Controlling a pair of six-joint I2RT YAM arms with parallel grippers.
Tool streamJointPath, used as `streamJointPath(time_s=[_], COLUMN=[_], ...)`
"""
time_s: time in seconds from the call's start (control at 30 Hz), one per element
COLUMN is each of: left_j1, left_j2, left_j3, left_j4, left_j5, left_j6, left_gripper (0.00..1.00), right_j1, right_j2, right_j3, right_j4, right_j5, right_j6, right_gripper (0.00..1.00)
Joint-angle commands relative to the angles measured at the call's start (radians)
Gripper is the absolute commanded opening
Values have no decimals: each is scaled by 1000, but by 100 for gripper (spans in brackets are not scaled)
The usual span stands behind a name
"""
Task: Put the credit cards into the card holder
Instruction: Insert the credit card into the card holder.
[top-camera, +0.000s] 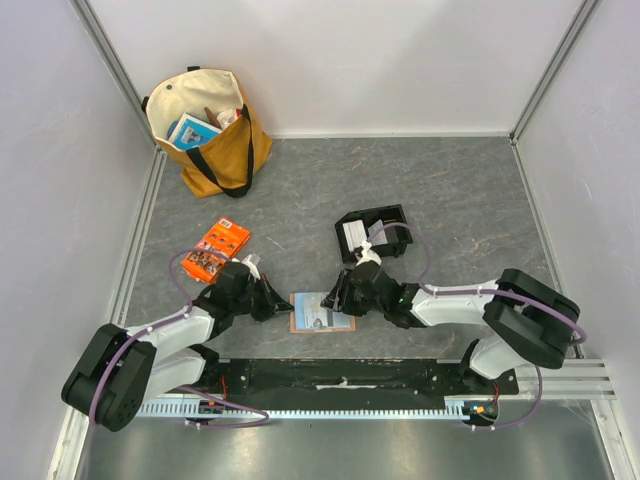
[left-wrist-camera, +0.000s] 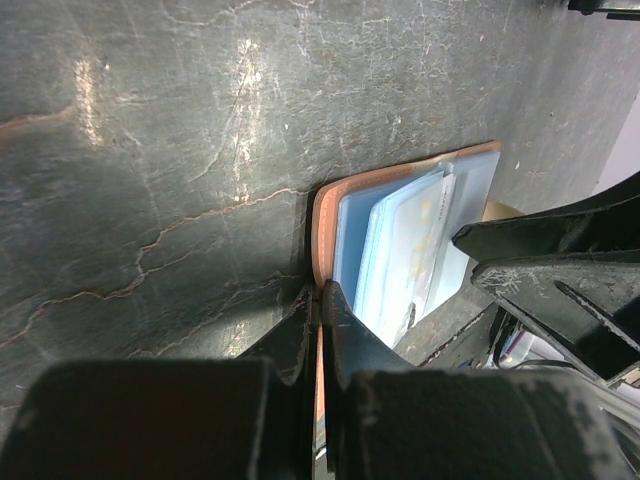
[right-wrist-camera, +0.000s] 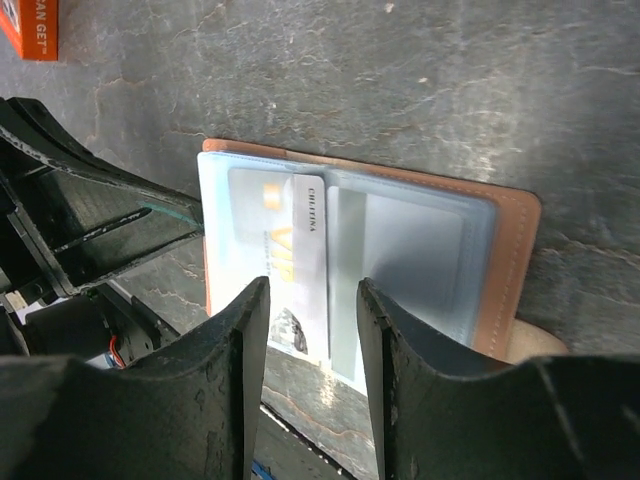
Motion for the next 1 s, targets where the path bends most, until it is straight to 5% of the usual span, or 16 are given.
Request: streamJointPath(time_s=[0.0,0.53,0.8,0.97], left_j1=[-1,-1,-3,-3], left_j2=[1,-9,-39,-51], left_j3=[-14,-9,-3,12], left_j4=[-36,-32,-34,-42], left_j5=[-12,-8,6,6], left_j6=[11,8,19,34], left_gripper=[2,2,2,2], right_j1=[6,38,20,-144], right_j2=[63,121,-98,-156], right_j3=[40,107,247,342], right_j4=[29,74,-300,-434], right_j5=[-46,-107,214,230], right_j6=[-33,-68,-271,-384], right_gripper=[47,43,56,61])
